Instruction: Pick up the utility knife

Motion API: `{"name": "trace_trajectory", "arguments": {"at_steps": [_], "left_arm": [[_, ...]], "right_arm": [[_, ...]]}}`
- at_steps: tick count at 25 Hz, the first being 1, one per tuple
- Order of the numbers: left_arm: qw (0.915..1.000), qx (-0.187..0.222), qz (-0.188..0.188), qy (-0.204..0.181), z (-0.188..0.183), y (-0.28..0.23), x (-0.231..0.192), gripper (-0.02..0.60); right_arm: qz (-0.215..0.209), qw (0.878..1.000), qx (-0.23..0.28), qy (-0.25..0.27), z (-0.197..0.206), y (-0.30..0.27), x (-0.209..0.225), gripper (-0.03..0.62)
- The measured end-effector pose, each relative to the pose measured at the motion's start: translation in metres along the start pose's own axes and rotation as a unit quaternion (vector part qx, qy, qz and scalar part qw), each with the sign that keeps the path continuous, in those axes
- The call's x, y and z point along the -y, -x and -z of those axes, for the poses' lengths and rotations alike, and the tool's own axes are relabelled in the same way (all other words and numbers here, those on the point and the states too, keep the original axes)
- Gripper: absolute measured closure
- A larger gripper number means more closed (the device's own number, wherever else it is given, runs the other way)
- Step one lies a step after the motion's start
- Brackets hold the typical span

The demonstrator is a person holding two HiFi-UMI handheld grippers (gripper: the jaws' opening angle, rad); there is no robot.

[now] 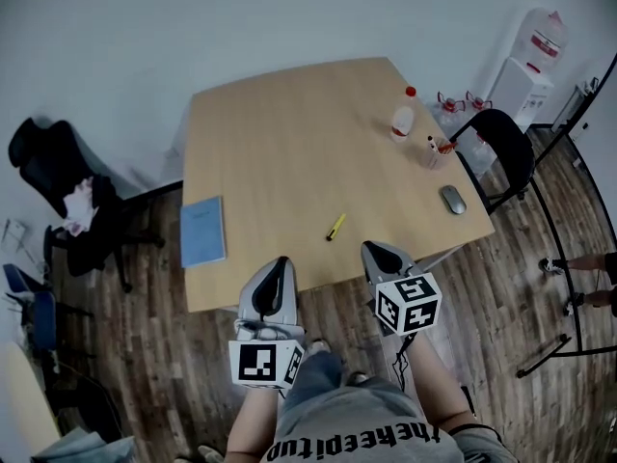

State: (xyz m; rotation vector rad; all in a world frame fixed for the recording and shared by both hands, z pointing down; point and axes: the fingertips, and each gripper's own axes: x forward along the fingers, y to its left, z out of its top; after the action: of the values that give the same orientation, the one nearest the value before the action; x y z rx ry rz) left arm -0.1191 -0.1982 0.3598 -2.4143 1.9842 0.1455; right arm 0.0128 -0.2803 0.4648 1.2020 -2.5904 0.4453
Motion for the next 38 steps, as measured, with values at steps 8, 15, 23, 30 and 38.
{"name": "trace_trajectory", "arguments": {"at_steps": [8, 15, 23, 30, 38], "left_arm": [[0.9996, -0.012, 0.025, 0.010, 0.013, -0.028, -0.029, 0.561], [0.9987, -0.025, 0.040, 0.019, 0.026, -0.045, -0.046, 0.561], [0.9979, -0.044, 0.039, 0.029, 0.041, -0.056, -0.067, 0.561], [0.9973, -0.049, 0.040, 0.036, 0.048, -0.063, -0.081, 0.561], [0.9966, -0.064, 0.034, 0.039, 0.060, -0.067, -0.095, 0.561]], "right_arm": [[0.014, 0.996, -0.073, -0.048, 0.041, -0.058, 0.007, 0.588], [0.032, 0.988, -0.120, -0.086, 0.072, -0.095, 0.018, 0.540], [0.056, 0.979, -0.160, -0.111, 0.101, -0.128, 0.025, 0.468], [0.079, 0.972, -0.179, -0.130, 0.120, -0.151, 0.031, 0.433], [0.116, 0.964, -0.208, -0.121, 0.142, -0.169, 0.040, 0.414]]}}
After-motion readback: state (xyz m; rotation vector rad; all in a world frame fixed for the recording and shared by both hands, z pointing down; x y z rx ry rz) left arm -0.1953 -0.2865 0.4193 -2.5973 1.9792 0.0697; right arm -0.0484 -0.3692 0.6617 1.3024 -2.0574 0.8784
